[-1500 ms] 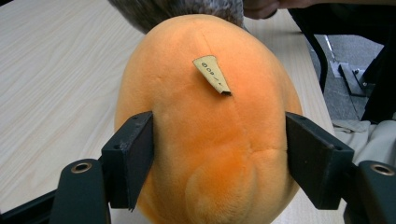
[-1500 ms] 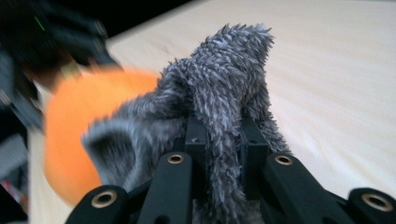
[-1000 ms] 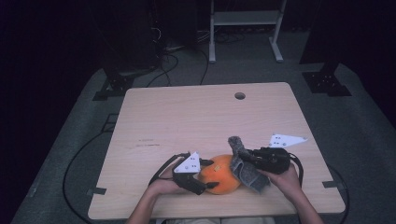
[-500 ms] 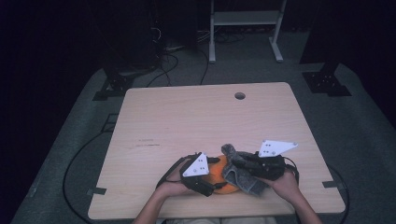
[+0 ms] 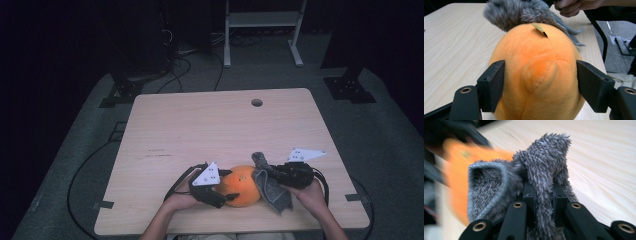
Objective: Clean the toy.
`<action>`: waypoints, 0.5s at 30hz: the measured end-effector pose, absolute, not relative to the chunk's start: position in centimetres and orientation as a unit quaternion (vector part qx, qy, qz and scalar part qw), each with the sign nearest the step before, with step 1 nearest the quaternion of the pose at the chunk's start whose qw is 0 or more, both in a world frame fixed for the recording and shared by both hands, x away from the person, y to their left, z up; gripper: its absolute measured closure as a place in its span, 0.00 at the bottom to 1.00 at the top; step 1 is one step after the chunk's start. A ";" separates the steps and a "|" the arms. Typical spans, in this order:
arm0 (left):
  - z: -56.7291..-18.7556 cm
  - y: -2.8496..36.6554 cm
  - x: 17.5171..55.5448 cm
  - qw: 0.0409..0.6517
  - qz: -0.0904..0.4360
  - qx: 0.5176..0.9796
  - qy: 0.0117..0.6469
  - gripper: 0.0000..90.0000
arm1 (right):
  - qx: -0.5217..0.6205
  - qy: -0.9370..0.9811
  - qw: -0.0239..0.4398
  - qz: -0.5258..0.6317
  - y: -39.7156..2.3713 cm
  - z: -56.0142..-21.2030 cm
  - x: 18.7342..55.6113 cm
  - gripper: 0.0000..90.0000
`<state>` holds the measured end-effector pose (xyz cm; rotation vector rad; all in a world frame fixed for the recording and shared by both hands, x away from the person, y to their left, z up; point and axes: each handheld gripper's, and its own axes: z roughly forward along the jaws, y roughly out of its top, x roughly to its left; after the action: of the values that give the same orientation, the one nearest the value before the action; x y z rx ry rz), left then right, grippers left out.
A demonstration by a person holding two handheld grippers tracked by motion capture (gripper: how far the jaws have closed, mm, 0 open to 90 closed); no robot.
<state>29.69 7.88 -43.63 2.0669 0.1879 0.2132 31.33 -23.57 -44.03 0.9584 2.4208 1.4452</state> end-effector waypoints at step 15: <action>-44.1 8.0 29.9 0.515 0.090 0.848 0.085 0.27 | 0.276 0.809 0.074 0.513 -22.0 -42.1 30.4 0.85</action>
<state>29.86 8.05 -44.07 2.0376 0.2050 0.2162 30.39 -22.04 -42.10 0.8299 2.4293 1.5404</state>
